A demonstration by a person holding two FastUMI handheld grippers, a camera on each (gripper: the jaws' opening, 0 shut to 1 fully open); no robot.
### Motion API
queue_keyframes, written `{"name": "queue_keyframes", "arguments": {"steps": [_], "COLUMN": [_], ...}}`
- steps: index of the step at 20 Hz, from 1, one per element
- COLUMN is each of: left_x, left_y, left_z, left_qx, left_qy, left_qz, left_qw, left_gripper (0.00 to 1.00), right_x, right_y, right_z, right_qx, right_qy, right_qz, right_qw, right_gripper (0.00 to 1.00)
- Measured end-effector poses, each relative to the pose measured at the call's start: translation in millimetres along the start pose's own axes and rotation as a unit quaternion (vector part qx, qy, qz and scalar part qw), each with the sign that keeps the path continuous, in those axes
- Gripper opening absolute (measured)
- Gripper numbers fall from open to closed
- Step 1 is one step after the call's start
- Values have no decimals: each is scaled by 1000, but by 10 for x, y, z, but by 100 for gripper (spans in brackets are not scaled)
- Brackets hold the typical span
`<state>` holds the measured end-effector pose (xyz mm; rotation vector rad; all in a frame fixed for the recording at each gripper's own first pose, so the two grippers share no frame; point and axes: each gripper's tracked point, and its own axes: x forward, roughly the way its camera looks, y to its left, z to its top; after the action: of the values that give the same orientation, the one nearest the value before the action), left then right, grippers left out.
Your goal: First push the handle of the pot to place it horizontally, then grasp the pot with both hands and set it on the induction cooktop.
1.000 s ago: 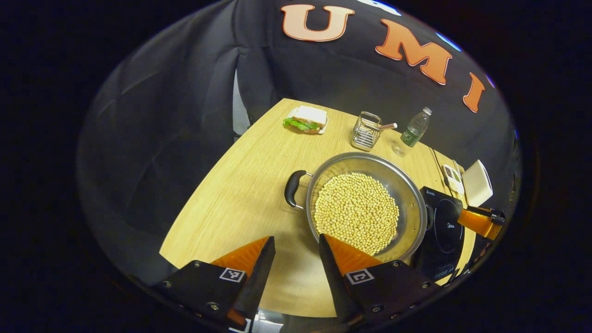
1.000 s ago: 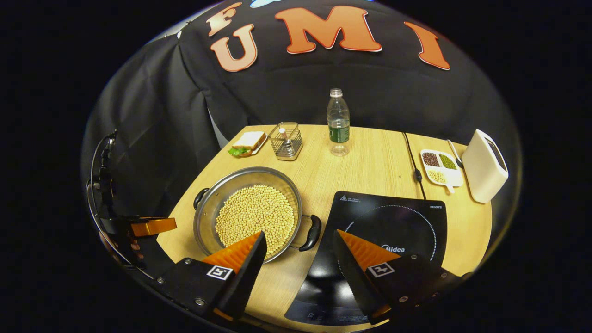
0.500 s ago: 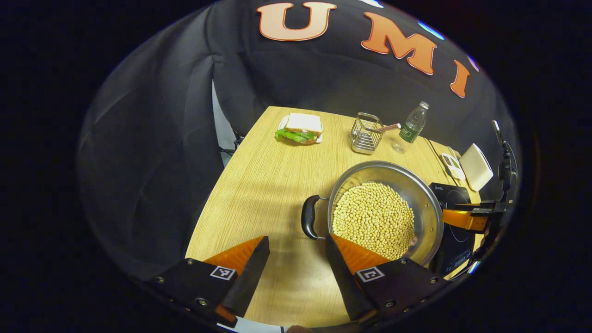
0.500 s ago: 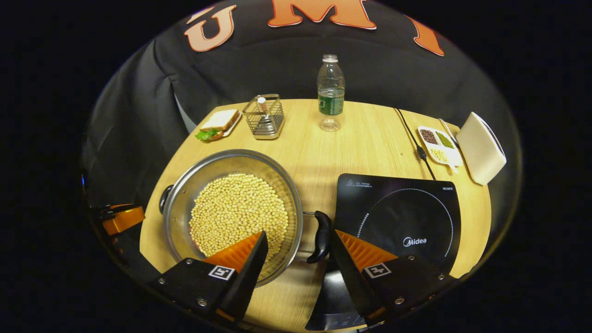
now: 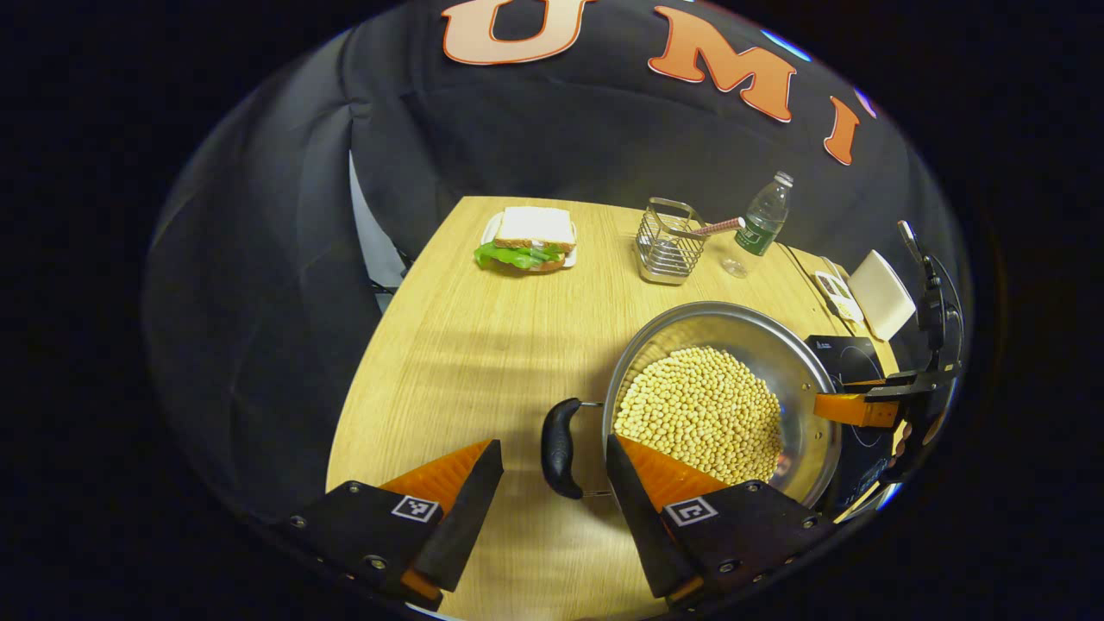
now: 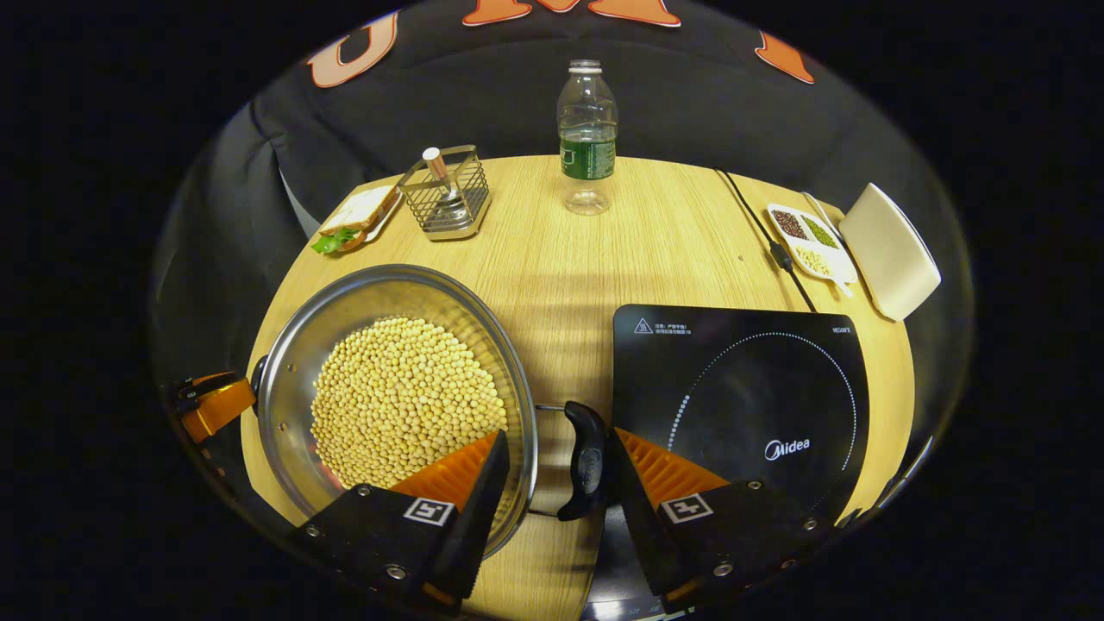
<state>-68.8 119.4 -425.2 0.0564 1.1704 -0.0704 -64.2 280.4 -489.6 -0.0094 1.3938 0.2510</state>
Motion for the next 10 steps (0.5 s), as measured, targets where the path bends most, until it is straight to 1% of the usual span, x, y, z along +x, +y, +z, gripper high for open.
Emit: {"name": "queue_keyframes", "arguments": {"steps": [2, 3, 6, 10], "left_x": [66, 102, 232, 348], "left_y": [-107, -148, -152, -187], "left_z": [1, -10, -44, -104], "left_qx": [-3, -4, -6, -4], "left_qy": [2, 4, 16, 31], "left_qz": [-18, -23, -16, -19], "left_qw": [1000, 1000, 1000, 999], "left_gripper": [80, 80, 80, 80], "right_x": [47, 77, 151, 253], "right_y": [-7, -4, 7, 44], "right_z": [-32, -44, -72, -97], "right_qx": [1, 6, 9, 16], "right_qy": [9, 14, 25, 30], "right_qz": [6, 9, 16, 18], "right_qw": [1000, 1000, 1000, 999], "right_gripper": [69, 66, 65, 65]}}
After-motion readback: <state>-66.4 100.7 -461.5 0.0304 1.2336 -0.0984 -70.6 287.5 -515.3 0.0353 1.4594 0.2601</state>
